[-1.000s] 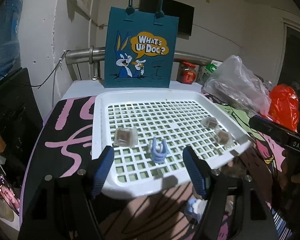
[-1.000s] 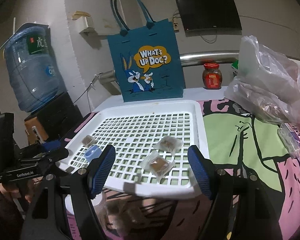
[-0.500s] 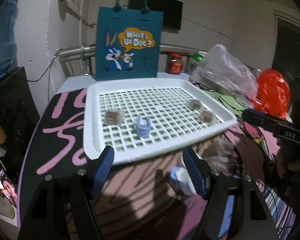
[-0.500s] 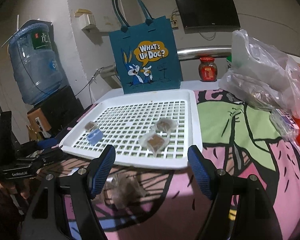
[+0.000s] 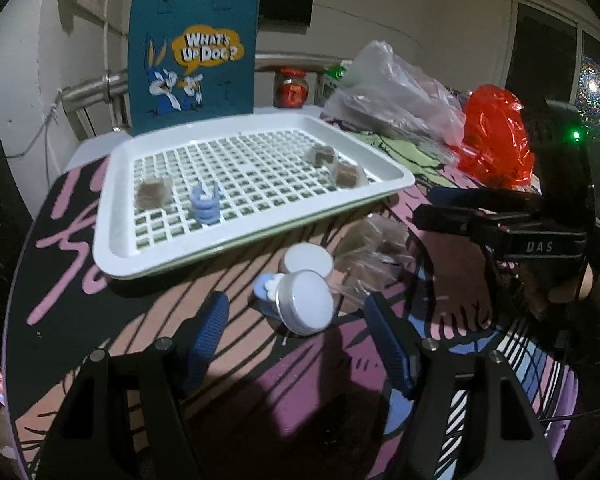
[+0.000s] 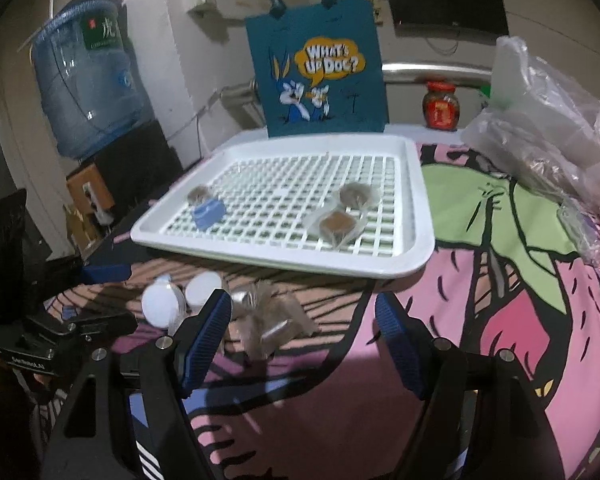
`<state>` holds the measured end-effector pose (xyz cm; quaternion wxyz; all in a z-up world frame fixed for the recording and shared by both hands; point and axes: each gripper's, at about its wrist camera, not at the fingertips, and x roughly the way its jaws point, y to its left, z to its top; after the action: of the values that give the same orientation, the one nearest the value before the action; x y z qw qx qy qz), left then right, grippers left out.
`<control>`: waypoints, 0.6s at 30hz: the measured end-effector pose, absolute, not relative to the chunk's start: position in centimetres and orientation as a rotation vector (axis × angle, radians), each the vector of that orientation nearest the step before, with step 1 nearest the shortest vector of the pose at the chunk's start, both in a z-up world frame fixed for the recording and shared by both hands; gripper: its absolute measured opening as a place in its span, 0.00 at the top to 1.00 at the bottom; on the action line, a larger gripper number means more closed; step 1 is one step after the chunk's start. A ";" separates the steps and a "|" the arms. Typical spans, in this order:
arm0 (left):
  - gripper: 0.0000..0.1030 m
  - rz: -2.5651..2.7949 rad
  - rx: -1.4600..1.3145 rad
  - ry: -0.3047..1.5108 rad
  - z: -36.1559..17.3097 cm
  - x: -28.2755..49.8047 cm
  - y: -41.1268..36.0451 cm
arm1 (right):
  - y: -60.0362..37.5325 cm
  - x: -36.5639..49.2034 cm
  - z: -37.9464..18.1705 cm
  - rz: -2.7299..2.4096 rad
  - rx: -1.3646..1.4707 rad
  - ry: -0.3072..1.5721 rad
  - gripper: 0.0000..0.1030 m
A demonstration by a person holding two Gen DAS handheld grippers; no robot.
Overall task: Organize objects
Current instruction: 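Withdraw both tools from the tray toward the jars and remaining bags, then grasp a small clear round jar with the left tool while the right tool grasps a clear bag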
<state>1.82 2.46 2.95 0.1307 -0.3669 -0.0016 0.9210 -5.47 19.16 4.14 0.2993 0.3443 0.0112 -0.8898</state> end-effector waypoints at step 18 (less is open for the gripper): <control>0.82 2.595 -1.117 -0.030 2.4 0.7 3.0 | 15.7 -6.3 1.6 -2.224 1.089 0.218 0.69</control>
<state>0.70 3.00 2.37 0.1573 -0.3904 -0.0104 0.9071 -6.26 15.74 1.65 0.3218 0.4147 0.0830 -0.8471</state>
